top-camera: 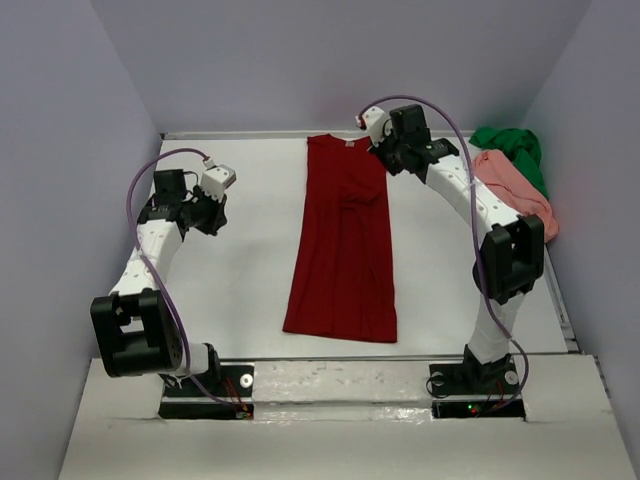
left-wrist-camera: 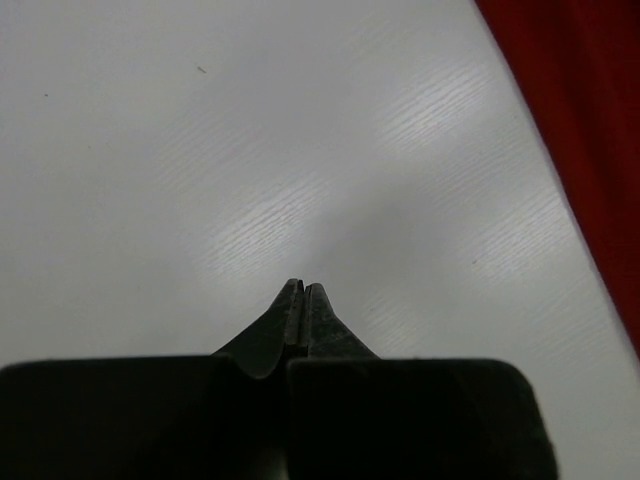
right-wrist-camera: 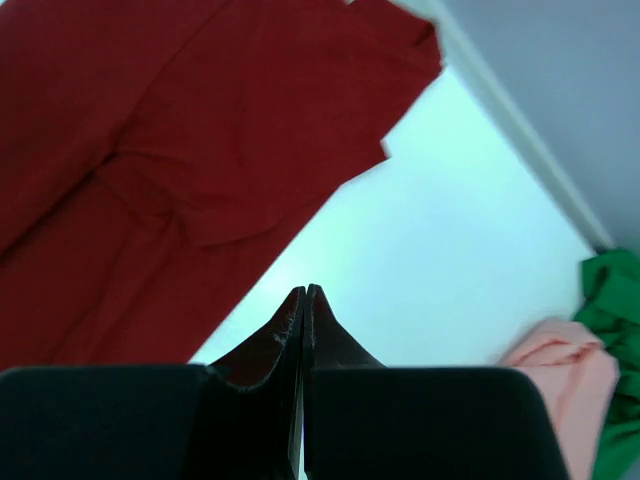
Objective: Fold and stack the t-shirts
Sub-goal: Rotate the tshirt 90 degrees
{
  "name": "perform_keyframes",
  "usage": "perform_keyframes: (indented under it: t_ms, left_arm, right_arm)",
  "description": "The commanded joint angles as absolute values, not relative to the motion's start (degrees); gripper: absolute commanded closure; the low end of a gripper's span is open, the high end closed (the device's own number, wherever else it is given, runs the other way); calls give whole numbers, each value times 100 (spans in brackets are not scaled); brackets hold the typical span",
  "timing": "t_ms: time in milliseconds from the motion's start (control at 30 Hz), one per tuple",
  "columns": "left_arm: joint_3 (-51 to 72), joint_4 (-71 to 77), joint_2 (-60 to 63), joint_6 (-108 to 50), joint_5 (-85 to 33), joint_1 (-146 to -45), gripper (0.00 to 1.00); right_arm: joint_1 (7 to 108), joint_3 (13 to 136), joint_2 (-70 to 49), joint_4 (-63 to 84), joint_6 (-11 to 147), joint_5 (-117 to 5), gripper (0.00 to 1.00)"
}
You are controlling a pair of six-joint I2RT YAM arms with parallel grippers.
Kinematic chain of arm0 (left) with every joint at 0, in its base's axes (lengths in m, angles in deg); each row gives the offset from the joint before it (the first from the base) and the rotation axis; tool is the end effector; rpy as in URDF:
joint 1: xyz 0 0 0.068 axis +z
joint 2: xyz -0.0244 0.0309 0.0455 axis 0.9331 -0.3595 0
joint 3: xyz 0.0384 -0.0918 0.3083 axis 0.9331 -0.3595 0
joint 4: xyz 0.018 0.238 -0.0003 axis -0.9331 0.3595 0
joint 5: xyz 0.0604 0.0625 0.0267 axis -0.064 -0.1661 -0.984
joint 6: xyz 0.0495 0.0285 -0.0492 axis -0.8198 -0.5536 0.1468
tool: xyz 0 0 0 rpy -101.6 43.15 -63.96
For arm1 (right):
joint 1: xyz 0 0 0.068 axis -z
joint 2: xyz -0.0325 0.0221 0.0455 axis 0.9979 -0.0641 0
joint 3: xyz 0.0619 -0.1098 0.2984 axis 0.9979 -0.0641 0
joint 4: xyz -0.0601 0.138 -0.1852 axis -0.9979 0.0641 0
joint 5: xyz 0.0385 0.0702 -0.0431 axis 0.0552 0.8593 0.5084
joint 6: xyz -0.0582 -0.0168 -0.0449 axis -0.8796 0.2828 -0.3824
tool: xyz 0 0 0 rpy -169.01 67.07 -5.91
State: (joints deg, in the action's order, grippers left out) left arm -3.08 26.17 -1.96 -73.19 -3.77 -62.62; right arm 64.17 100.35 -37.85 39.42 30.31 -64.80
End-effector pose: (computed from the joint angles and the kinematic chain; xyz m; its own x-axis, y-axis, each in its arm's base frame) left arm 0.2847 -0.0012 0.3185 -0.3986 0.4242 -0.8131 0.5966 0.7933 0.1214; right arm 0.4234 0.1709 0.3656 -0.2852 -0.6708 -0.6847 -0.5926 0.6848 -0.4241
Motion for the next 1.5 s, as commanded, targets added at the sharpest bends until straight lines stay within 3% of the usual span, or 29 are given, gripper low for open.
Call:
perform_keyframes:
  t_ms: [0,400,1100,1267,1433,1467]
  left_arm:
    - [-173,2641,104,-7399,-151,-6313,100]
    - [-191,2623,69,-7417,-151,-6339,100]
    - [-129,2685,-54,-7443,-327,-6330,100]
    - [-129,2728,-37,-7452,-248,-6348,100]
    - [-120,2799,68,-7487,-99,-6444,100]
    - [-85,2825,77,-7496,-63,-6462,95]
  right_arm:
    - [6417,10230,-4390,5050,3538,-6004,100]
    - [6417,10423,-5420,5387,3680,-5686,100]
    - [6417,12964,-7354,6046,3460,-6231,100]
    - [6417,12710,-7100,6231,3477,-6301,100]
    - [6417,11314,-5820,6039,3442,-6310,100]
    - [6417,11059,-5633,5994,3433,-6337,100]
